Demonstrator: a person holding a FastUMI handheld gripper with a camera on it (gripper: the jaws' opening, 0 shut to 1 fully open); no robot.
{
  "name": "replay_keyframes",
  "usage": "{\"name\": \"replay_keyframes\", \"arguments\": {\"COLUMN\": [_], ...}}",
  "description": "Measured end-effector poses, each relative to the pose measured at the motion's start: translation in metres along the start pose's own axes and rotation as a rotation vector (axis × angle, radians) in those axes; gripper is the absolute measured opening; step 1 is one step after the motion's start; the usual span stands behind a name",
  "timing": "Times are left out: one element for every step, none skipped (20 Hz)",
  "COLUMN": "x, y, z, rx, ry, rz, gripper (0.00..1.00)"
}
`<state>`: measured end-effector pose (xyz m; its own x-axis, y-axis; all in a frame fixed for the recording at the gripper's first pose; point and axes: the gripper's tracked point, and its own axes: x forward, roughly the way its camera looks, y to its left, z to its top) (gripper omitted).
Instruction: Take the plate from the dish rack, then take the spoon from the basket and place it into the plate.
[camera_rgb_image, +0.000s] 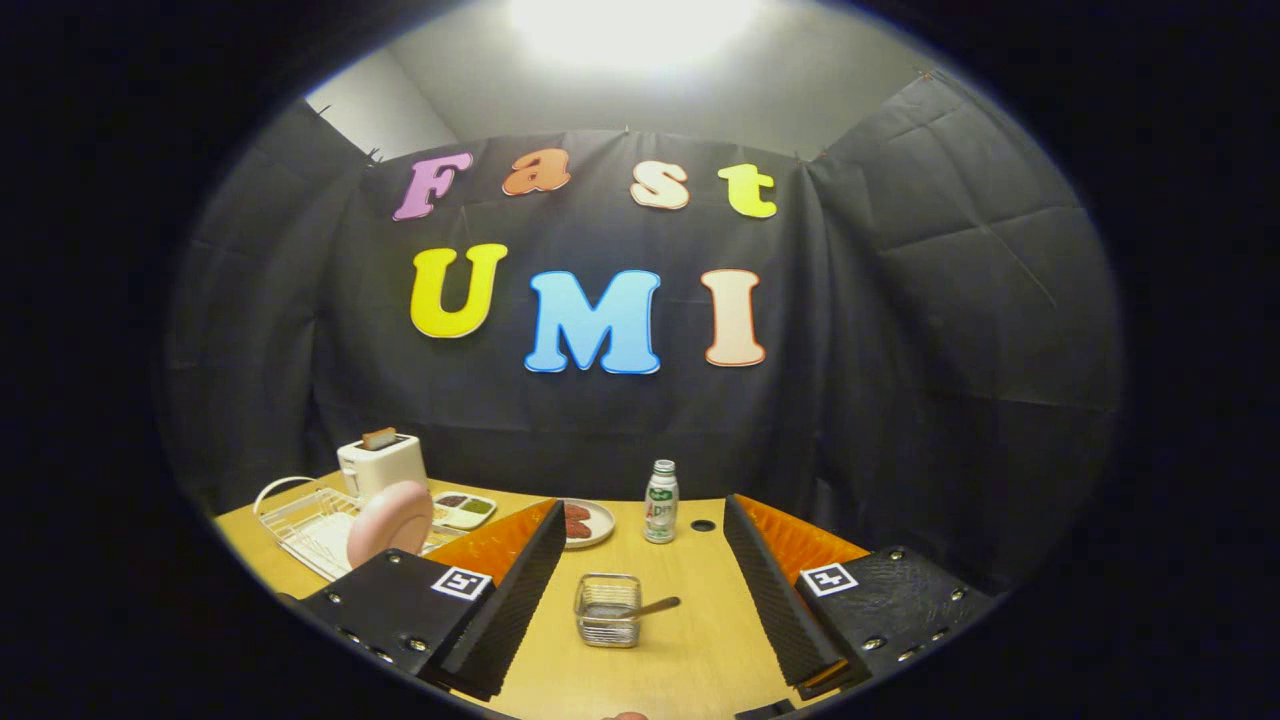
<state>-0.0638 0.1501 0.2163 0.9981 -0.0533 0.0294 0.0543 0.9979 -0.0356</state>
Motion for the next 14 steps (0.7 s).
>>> {"name": "replay_keyframes", "arguments": {"x": [0.003,0.007,0.010,0.015,0.019,0.024,0.030,0.035,0.042,0.047,0.053,0.058,0.065,0.071], "y": [0.015,0.031,0.046,0.061,0.076,0.093,0.109,0.122,0.134,0.147,0.161,0.175,0.187,0.195], "z": [0.006,0.010,0.013,0.013,0.012,0.008,0.006,0.003,-0.001,-0.007,-0.012,-0.017,-0.021,-0.028], "rx": [0.013,0.026,0.037,0.049,0.065,0.082,0.097,0.108,0.117,0.127,0.138,0.147,0.148,0.149], "ry": [0.000,0.004,0.009,0.023,0.043,0.067,0.087,0.108,0.132,0.159,0.183,0.204,0.226,0.253], "rz": [0.018,0.035,0.051,0.064,0.080,0.099,0.114,0.122,0.125,0.126,0.133,0.142,0.142,0.134], "gripper": [0.97,0.97,0.97,0.97,0.97,0.97,0.97,0.97,0.97,0.97,0.97,0.97,0.97,0.97]}}
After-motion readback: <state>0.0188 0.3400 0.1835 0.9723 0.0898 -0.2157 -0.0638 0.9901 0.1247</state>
